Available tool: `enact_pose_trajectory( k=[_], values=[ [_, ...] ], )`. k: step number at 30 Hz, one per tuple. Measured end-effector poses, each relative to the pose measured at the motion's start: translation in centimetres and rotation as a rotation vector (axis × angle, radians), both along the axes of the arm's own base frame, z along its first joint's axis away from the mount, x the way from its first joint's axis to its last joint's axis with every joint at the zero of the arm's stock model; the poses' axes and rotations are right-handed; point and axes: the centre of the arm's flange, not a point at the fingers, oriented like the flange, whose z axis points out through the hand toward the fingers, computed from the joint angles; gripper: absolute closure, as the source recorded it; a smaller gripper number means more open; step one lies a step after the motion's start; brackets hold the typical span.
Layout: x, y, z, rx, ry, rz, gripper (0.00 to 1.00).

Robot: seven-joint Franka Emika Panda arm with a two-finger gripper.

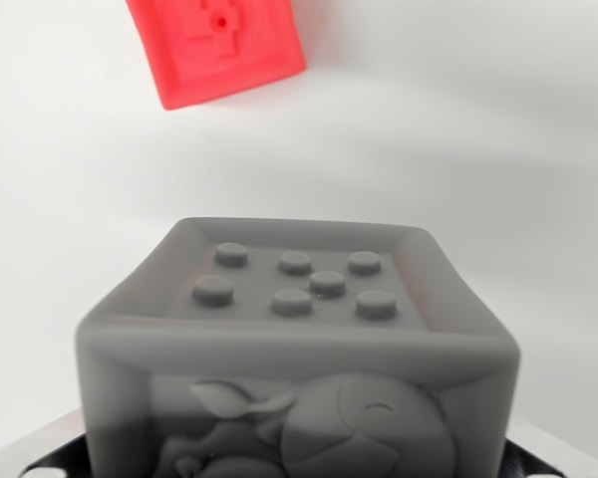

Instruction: Destack cube

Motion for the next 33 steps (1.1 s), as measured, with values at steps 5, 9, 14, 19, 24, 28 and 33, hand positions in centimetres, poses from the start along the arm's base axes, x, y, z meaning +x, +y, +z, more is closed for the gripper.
enact_pose_trajectory(
  k=[5, 9, 14, 19, 24, 28, 33],
  values=[
    [-0.7, -0.5, -0.5, 0.000, 0.000, -0.027, 1.00],
    [-1.2, -0.8, -0.8, -0.001, 0.000, -0.044, 1.00],
    [-1.3, -0.8, -1.9, 0.002, -0.003, -0.048, 1.00],
    [-1.4, -0.9, -3.8, 0.002, 0.003, -0.050, 1.00],
    [-1.4, -0.9, -5.2, 0.004, 0.002, -0.051, 1.00],
    [-1.4, -0.9, -6.3, 0.004, 0.001, -0.052, 1.00],
    [-1.4, -0.9, -7.8, 0.004, 0.002, -0.053, 1.00]
  ],
)
